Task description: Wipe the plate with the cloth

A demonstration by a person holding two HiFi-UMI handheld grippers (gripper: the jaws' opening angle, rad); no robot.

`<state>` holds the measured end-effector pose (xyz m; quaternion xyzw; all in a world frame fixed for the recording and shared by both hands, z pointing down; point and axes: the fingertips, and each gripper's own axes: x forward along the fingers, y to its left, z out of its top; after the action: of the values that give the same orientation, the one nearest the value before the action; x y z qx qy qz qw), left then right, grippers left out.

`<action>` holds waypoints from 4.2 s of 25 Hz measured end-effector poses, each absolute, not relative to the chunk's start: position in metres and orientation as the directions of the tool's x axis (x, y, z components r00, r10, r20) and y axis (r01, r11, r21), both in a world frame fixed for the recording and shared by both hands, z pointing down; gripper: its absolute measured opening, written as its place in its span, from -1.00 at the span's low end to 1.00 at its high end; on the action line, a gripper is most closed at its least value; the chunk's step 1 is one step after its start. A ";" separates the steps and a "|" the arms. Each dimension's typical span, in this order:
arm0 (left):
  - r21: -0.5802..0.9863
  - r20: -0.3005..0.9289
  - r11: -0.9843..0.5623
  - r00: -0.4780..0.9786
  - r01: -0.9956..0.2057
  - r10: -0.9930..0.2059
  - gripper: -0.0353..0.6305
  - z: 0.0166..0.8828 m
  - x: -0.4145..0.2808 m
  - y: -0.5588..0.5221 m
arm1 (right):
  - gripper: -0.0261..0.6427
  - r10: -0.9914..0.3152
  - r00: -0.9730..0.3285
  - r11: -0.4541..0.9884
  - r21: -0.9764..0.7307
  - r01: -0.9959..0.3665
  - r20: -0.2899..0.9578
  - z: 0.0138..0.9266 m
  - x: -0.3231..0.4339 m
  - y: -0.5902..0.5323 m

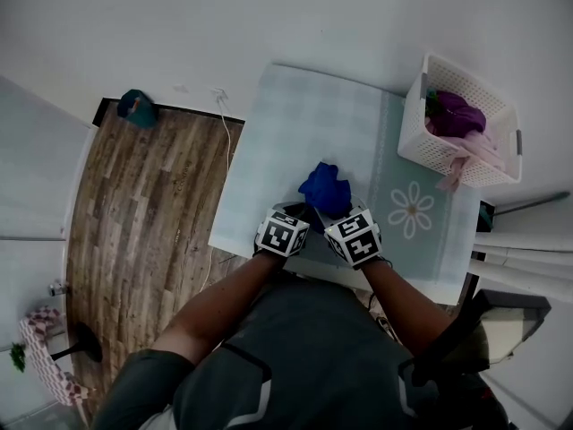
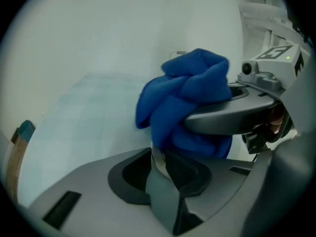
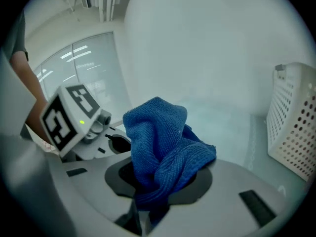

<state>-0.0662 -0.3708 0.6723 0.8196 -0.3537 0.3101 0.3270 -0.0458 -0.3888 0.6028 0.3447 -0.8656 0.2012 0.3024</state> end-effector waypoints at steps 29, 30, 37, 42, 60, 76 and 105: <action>0.372 0.647 -0.494 0.601 -0.786 -0.469 -0.61 0.642 -0.101 -0.366 | -0.57 -0.507 -0.611 0.627 -0.226 -0.745 0.608 0.582 -0.042 -0.375; 0.367 0.658 -0.483 0.589 -0.795 -0.469 -0.61 0.644 -0.108 -0.361 | -0.57 -0.480 -0.624 0.652 -0.226 -0.724 0.616 0.587 -0.054 -0.371; 0.359 0.687 -0.446 0.556 -0.820 -0.468 -0.61 0.652 -0.128 -0.343 | -0.57 -0.451 -0.547 0.684 -0.120 -0.719 0.705 0.633 -0.055 -0.358; 0.363 0.673 -0.446 0.561 -0.818 -0.482 -0.61 0.651 -0.120 -0.340 | -0.57 -0.515 -0.472 0.585 -0.109 -0.804 0.716 0.634 -0.007 -0.357; 0.352 0.667 -0.497 0.585 -0.793 -0.461 -0.61 0.645 -0.094 -0.354 | -0.57 -0.671 -0.387 0.433 -0.089 -0.897 0.633 0.582 0.063 -0.343; 0.385 0.677 -0.443 0.574 -0.809 -0.460 -0.61 0.642 -0.106 -0.347 | -0.57 -0.525 -0.534 0.624 -0.127 -0.771 0.663 0.623 -0.027 -0.323; 0.402 0.420 -0.411 0.564 -0.818 -0.711 -0.82 0.531 -0.094 -0.364 | -0.57 -0.705 -0.540 0.512 -0.197 -0.836 0.459 0.526 0.083 -0.320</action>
<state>-0.0939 -0.3644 0.5307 0.8348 -0.4580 0.0917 0.2913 0.0832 -0.3201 0.5255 0.4512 -0.8541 0.2013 0.1625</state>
